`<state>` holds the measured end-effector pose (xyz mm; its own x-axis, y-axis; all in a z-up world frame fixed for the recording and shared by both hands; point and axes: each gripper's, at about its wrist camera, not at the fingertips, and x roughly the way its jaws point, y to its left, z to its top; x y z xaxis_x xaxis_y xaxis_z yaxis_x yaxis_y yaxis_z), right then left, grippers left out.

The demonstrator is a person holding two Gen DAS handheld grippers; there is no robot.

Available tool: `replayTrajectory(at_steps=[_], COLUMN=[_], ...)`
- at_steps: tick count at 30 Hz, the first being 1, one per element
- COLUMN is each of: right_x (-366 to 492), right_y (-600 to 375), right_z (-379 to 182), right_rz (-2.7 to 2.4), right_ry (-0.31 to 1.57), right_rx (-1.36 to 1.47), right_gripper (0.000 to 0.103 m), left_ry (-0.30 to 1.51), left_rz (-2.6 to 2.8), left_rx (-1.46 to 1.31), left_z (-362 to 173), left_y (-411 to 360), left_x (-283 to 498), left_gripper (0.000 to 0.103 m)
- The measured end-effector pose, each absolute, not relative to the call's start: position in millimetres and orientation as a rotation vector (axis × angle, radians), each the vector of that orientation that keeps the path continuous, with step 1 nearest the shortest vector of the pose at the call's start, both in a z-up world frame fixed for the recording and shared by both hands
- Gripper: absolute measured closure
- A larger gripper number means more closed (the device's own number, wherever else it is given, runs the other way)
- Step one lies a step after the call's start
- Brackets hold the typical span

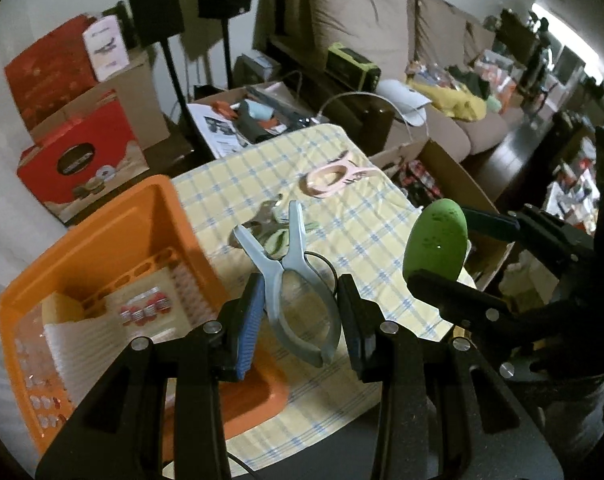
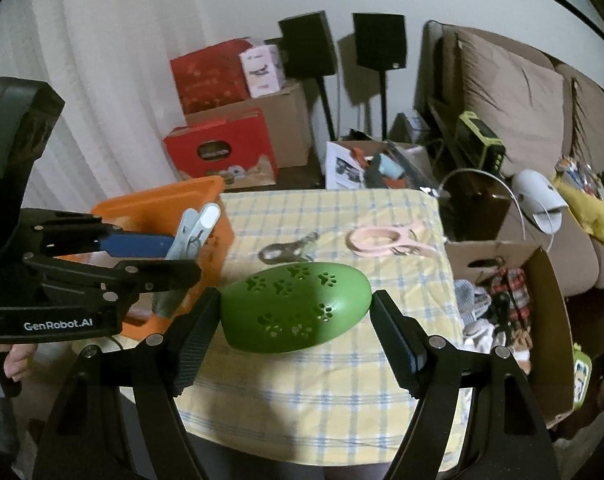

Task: Organize objects
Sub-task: 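Carry the clothespins and green egg over the orange basket with both grippers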

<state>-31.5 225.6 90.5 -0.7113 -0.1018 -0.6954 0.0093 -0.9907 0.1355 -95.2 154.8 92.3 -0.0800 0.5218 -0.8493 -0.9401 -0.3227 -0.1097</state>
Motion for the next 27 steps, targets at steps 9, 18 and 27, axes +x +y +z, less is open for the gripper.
replayTrajectory(at_steps=[9,18,27], right_x=[-49.4,-75.5,-100.2], right_y=[182.5,129.7,73.9], right_z=[105.8,100.7,84.4], right_rz=[-2.799,-2.713,-2.61], right_ry=[-0.111,-0.032,0.051], right_rx=[1.117,1.109,1.129], right_gripper=[0.025,0.025,0.025], left_ry=[0.524,0.503,0.492], left_rz=[1.736,1.839,1.891], left_rx=[-1.02,-1.081,-1.172], left_z=[108.4,97.1,67.7], left_y=[111.0,57.6,11.5], left_x=[-132.1,-182.6,-218.5], left_gripper=[0.069,0.068,0.068])
